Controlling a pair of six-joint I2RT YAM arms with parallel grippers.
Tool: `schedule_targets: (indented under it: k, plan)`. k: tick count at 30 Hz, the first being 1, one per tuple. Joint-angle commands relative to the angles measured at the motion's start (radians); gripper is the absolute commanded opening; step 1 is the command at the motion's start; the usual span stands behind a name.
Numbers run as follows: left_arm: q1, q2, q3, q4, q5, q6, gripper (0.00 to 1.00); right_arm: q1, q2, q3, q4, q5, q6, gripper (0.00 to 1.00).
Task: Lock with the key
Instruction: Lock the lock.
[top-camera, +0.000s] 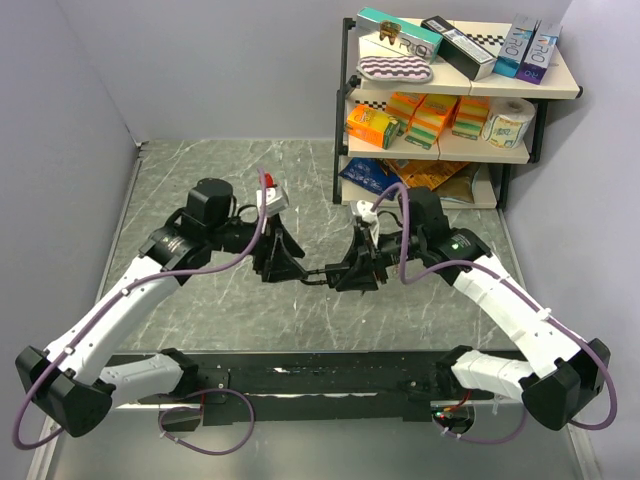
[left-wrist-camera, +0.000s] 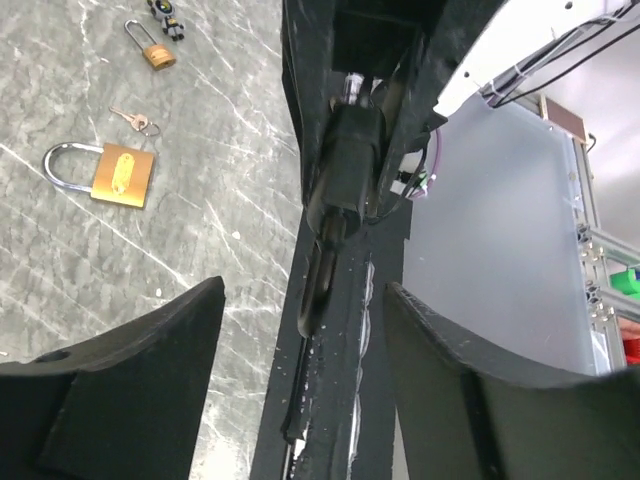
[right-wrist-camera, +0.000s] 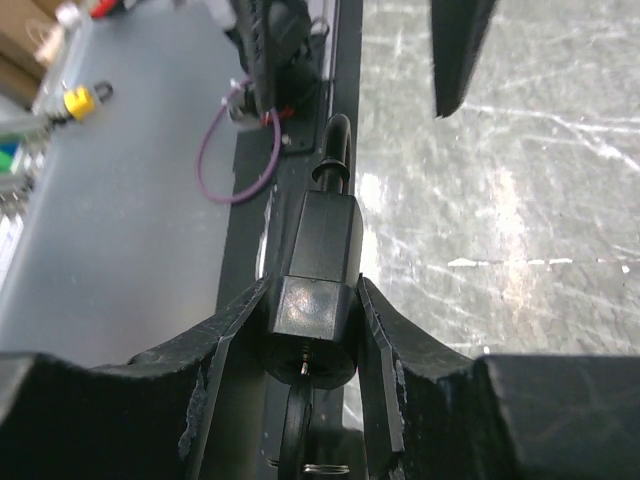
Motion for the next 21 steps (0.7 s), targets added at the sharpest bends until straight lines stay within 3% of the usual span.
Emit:
schedule_targets:
  k: [1,10,13,14,17,21]
  plan:
    - [0.016,-0.044,-0.037,0.026,0.057,-0.032,0.70,-0.022,-0.021,0.016,0.193,-0.127,0.152,0.00]
    - [0.015,-0.065,-0.140,0.150,0.060,-0.078,0.70,-0.023,-0.043,-0.020,0.316,-0.190,0.289,0.00]
    - [0.013,-0.062,-0.138,0.177,0.072,-0.093,0.63,-0.023,-0.045,-0.020,0.316,-0.190,0.289,0.00]
    - [0.010,-0.062,-0.138,0.182,0.074,-0.095,0.55,-0.026,-0.045,-0.021,0.319,-0.189,0.291,0.00]
    - [-0.001,-0.065,-0.140,0.197,0.091,-0.098,0.44,-0.024,-0.043,-0.024,0.336,-0.182,0.304,0.00]
    - [-0.028,-0.065,-0.144,0.193,0.103,-0.088,0.42,-0.024,-0.038,-0.026,0.359,-0.179,0.315,0.00]
